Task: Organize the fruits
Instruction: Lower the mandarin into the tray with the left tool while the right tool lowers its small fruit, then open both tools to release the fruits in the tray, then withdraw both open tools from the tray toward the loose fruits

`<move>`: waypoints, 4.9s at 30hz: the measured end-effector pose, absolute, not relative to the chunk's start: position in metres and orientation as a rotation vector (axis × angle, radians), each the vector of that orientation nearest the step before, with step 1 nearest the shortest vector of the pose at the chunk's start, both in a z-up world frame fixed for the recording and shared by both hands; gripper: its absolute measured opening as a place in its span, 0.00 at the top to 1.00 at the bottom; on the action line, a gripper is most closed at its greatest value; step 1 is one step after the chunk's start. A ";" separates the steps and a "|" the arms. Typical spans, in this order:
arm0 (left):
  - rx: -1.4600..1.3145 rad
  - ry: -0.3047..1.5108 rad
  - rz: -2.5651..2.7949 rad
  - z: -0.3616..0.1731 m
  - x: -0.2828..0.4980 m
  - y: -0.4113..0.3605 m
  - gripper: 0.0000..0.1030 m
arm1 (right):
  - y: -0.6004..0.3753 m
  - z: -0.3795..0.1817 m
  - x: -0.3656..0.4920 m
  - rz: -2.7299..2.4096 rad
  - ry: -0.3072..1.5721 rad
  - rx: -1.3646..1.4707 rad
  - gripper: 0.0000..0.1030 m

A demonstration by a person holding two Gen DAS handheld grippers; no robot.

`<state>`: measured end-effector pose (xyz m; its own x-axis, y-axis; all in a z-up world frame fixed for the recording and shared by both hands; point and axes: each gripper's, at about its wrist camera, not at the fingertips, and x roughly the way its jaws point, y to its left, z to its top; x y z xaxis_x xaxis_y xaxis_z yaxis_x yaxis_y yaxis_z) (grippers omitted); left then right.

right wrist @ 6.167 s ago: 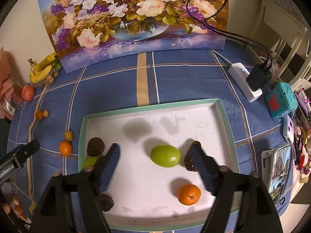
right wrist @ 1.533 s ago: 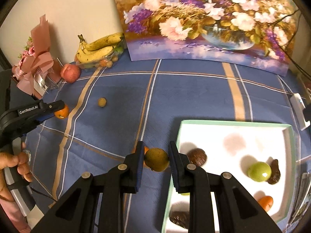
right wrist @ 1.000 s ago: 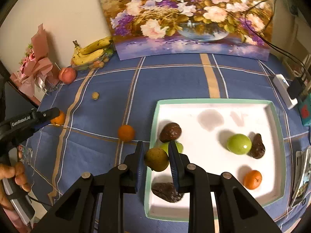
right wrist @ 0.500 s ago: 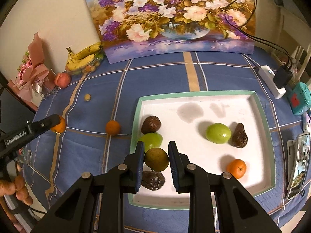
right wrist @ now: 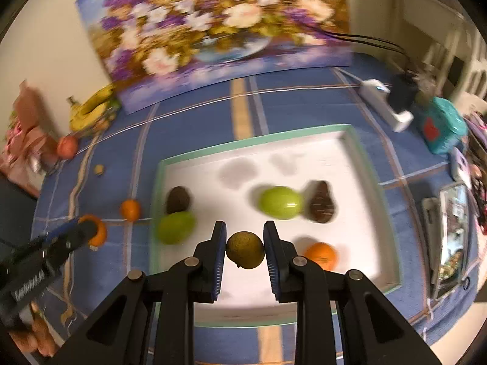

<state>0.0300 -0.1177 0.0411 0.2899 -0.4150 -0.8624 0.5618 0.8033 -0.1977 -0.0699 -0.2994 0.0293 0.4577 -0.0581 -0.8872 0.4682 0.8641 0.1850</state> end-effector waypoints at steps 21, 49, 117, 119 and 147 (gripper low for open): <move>0.245 1.147 -0.727 0.004 0.014 -0.158 0.67 | -0.326 0.023 -0.089 -0.390 1.058 0.488 0.75; 0.287 1.238 -0.674 -0.043 0.025 -0.169 0.67 | -0.317 -0.056 -0.068 -0.347 1.298 0.481 0.75; 0.200 1.119 -0.240 0.010 0.093 -0.027 0.00 | -0.287 -0.001 -0.050 -0.314 1.113 0.389 0.08; 0.204 1.109 -0.236 0.012 0.093 -0.024 0.00 | -0.283 0.000 -0.048 -0.306 1.116 0.382 0.08; -0.014 1.061 -0.128 0.039 0.120 0.067 0.00 | -0.205 0.022 -0.010 -0.092 0.975 0.405 0.08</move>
